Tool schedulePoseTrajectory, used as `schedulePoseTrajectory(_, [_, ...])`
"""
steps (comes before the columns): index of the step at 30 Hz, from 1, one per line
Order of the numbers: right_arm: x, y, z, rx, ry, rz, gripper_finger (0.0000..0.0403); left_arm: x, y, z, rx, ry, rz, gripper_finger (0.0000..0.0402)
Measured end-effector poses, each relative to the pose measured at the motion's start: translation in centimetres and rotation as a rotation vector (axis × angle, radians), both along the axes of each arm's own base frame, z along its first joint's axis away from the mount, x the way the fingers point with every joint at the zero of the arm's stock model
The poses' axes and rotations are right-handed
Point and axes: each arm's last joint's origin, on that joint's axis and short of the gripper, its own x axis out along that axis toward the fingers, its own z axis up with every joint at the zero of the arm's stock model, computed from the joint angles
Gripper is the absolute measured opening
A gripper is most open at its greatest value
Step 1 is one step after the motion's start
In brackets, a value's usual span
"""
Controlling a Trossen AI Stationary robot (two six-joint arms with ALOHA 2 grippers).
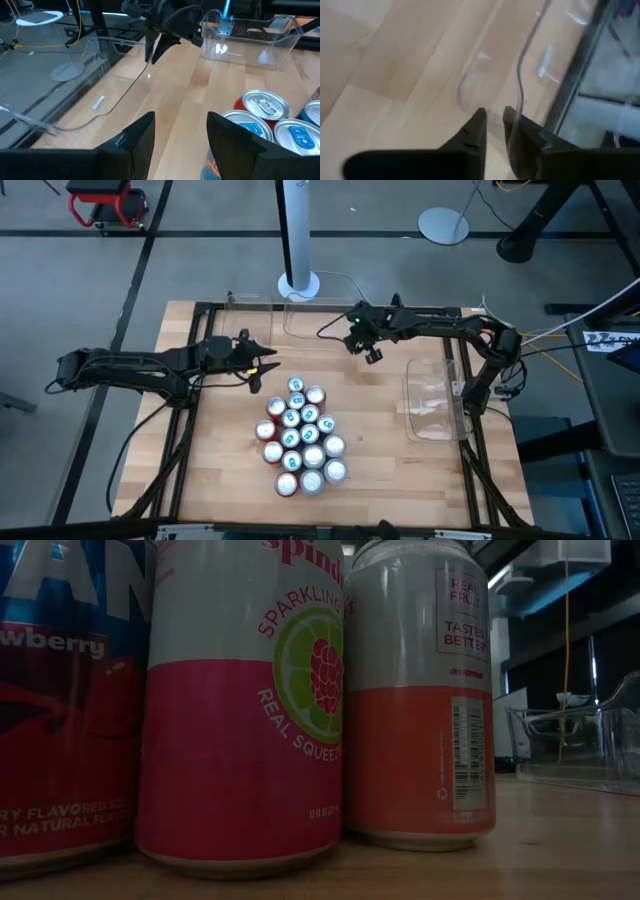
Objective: Sort soda cans
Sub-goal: Adjust the top right transparent bin
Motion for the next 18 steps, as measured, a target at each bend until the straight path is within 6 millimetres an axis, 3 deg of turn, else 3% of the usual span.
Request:
schedulePoseTrajectory(4, [-0.3, -0.1, -0.2, -0.086, 0.081, 0.049, 0.0009, 0.0, -0.2, -0.1, -0.005, 0.005, -0.011, 0.0169])
schedulePoseTrajectory(12, [-0.8, -0.3, 0.2, -0.141, 0.139, 0.163, 0.0008, 0.2, -0.9, 0.0, 0.008, 0.0, -0.051, 0.0169])
schedulePoseTrajectory(18, [-1.8, 0.1, 1.8, -0.218, 0.214, 0.31, 0.0006, 0.2, -0.9, 0.0, 0.013, 0.0, -0.058, 0.0169])
